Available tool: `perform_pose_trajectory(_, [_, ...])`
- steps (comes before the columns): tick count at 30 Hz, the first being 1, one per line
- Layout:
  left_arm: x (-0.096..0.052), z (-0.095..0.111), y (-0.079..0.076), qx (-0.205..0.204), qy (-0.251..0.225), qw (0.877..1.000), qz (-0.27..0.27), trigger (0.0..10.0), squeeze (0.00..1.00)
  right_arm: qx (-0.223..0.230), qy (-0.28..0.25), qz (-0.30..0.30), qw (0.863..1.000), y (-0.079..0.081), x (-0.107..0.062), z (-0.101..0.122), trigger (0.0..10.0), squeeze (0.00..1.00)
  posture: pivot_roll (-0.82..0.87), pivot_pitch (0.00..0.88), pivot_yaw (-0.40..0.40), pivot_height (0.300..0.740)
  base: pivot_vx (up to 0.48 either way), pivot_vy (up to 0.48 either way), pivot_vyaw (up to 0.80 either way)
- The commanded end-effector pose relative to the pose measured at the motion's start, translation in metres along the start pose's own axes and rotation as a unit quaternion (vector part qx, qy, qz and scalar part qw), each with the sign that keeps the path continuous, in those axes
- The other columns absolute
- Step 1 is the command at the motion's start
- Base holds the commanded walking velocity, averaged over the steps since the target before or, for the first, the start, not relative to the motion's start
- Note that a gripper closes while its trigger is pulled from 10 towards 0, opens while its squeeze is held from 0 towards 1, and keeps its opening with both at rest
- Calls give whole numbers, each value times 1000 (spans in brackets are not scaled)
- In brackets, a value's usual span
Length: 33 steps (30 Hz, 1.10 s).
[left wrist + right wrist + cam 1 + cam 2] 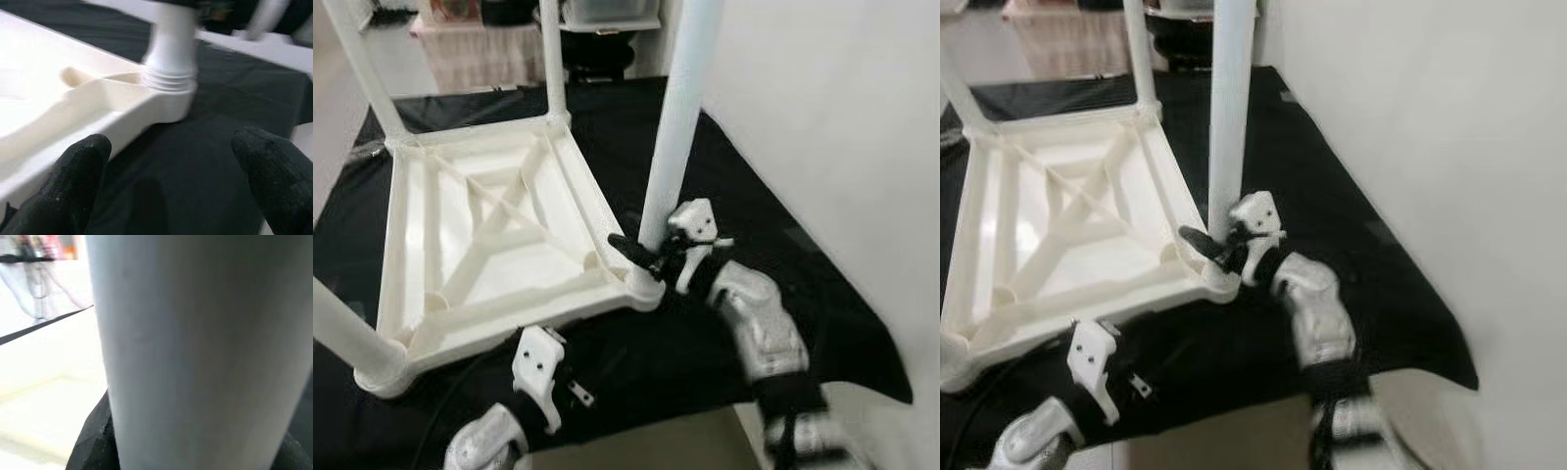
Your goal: Building children table
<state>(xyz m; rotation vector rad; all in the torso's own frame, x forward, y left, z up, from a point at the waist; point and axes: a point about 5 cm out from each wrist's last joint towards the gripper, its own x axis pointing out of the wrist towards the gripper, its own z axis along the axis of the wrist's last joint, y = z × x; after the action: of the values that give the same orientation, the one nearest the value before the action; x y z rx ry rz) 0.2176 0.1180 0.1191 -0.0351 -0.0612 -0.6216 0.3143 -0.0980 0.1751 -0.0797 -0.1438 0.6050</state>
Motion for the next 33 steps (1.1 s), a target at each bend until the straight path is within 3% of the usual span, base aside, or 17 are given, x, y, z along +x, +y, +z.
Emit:
perform_pose_trajectory(1, [-1,-3,2,-2,9,1000,-3,10000,0,8,93,40,995,17,-9,-35,0,0,-3,191,-35,740,0,0,0])
perform_pose_trajectory(7, [3,-5,2,0,14,1000,-20,10000,0,2,92,70,993,16,0,-36,0,0,4,177,-43,740,0,0,0])
perform_pose_trajectory(8, [3,-5,3,1,13,1000,-17,10000,0,2,93,67,993,15,1,-37,2118,0,7,176,-43,740,0,0,0])
perform_pose_trajectory(10, [3,-5,3,1,13,1000,-15,10000,0,1,95,55,994,16,1,-36,2118,0,7,176,-43,740,0,0,0])
perform_pose_trajectory(11, [3,-5,4,2,11,1000,-7,10000,0,15,81,77,994,16,2,-30,10000,1000,13,166,-43,740,0,0,0])
perform_pose_trajectory(15, [4,-5,5,5,10,1000,-1,10000,0,15,41,179,983,15,5,-10,10000,1000,22,154,-35,740,0,0,0])
perform_pose_trajectory(19, [4,-5,5,5,10,1000,-1,10000,0,9,38,190,981,15,5,-6,10000,1000,22,154,-35,740,0,0,0])
perform_pose_trajectory(20, [5,-5,4,6,13,1000,-7,10000,0,-32,40,278,959,3,6,4,10000,0,39,147,-45,740,0,0,0])
perform_pose_trajectory(22, [5,-6,3,6,13,1000,-10,10000,0,-49,49,337,939,-7,6,8,10000,0,44,145,-51,740,0,0,0])
perform_pose_trajectory(26, [5,-6,0,8,12,1000,-10,10000,0,-56,60,378,922,-16,12,13,10000,0,54,143,-57,740,0,0,0])
perform_pose_trajectory(32, [3,-5,-2,17,10,1000,-3,10000,0,-53,65,396,914,-25,27,22,10000,0,66,143,-66,740,0,0,0])
perform_pose_trajectory(33, [3,-5,-2,20,8,1000,1,10000,0,-50,66,399,913,-26,28,23,2000,0,73,143,-72,740,0,0,0])
